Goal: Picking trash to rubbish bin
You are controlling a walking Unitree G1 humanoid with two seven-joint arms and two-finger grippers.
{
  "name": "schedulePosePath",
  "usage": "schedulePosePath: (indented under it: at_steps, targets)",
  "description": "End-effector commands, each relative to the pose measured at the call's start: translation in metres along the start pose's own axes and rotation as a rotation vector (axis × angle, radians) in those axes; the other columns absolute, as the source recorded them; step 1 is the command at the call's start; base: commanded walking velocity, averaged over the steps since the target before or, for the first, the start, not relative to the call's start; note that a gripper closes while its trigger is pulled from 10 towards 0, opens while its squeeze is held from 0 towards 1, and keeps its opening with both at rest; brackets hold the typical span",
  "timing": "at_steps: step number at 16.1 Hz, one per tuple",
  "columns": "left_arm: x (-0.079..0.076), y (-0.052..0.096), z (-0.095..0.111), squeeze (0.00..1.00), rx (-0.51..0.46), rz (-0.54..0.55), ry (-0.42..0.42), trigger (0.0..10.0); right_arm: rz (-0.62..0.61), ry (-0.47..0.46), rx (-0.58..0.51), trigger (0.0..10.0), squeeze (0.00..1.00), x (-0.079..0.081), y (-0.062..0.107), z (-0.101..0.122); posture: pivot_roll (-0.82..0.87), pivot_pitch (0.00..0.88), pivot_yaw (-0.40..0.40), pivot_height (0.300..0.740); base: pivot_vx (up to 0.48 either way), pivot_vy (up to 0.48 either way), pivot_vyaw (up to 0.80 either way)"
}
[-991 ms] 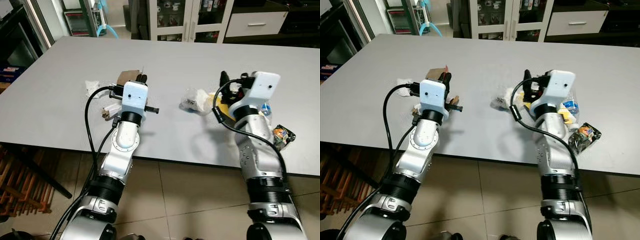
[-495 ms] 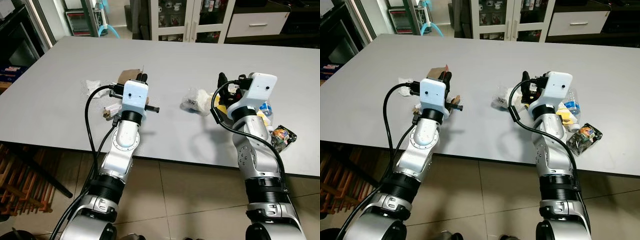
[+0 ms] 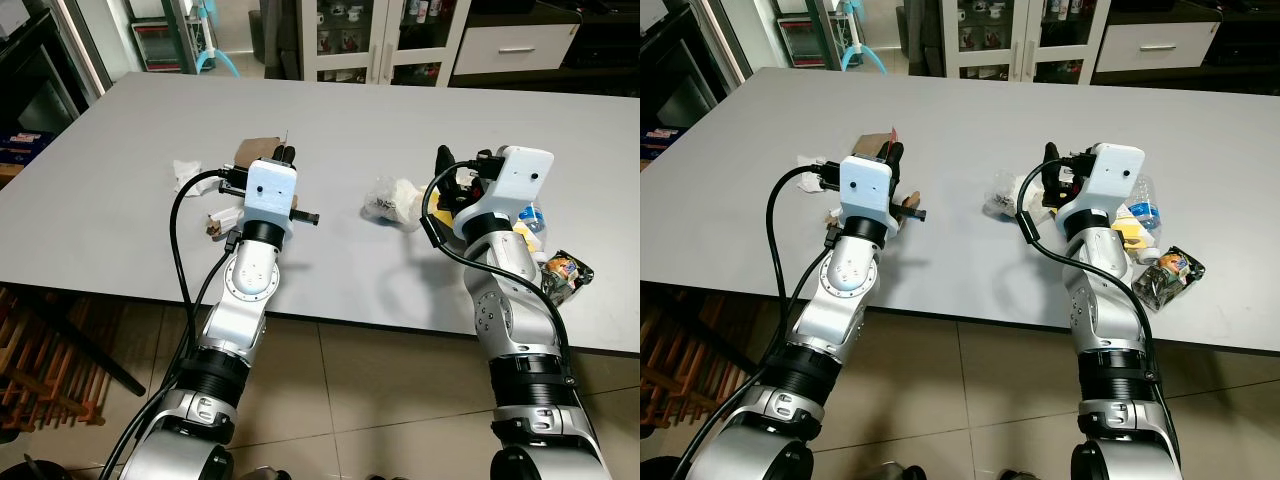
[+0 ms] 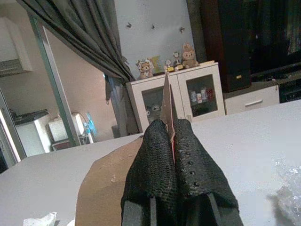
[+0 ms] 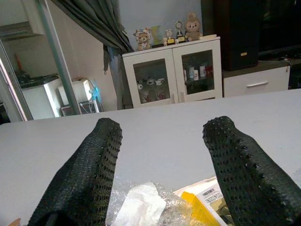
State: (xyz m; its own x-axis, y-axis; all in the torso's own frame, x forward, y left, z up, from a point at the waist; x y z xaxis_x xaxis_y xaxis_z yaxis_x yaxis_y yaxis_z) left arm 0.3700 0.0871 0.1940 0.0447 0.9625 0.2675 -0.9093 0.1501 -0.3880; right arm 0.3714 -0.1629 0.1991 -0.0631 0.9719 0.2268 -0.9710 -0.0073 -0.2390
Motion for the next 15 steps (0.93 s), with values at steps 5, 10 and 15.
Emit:
schedulePosePath:
  at_steps: [5, 10, 15]
  targets:
    - [-0.0010, -0.0017, 0.0018, 0.00, 0.001, -0.001, 0.011, 10.0, -0.004, 0.001, 0.013, 10.0, 0.00, 0.0001, 0.0009, -0.0028, -0.06, 0.084, 0.034, 0.740, 0.000, 0.000, 0.00]
    - [-0.0022, -0.0016, 0.0029, 0.00, -0.002, -0.004, 0.015, 10.0, -0.004, 0.003, 0.020, 10.0, 0.00, 0.0003, 0.0011, -0.0040, -0.06, 0.085, 0.035, 0.740, -0.101, 0.000, 0.00]
    - [-0.0018, -0.0021, 0.0036, 0.00, -0.003, -0.001, 0.022, 10.0, 0.000, -0.002, 0.023, 10.0, 0.00, 0.0013, 0.0009, -0.0050, -0.06, 0.081, 0.036, 0.740, -0.263, 0.000, 0.00]
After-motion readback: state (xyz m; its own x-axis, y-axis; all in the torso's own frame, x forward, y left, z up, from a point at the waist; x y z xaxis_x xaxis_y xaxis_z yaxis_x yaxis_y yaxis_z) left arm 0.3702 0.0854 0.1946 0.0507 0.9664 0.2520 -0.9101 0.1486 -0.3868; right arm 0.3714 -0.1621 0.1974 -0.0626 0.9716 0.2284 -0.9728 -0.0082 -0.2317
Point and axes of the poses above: a point about 5 cm out from each wrist's last joint towards the gripper, its own y axis pointing back from the gripper into the wrist, its own z axis along the axis of the wrist's last joint, x = y × z, the point moved 2 cm from there along -y, pointing out of the wrist towards the gripper, and after that the axes turned 4 degrees about -y, right-handed, at the moved point
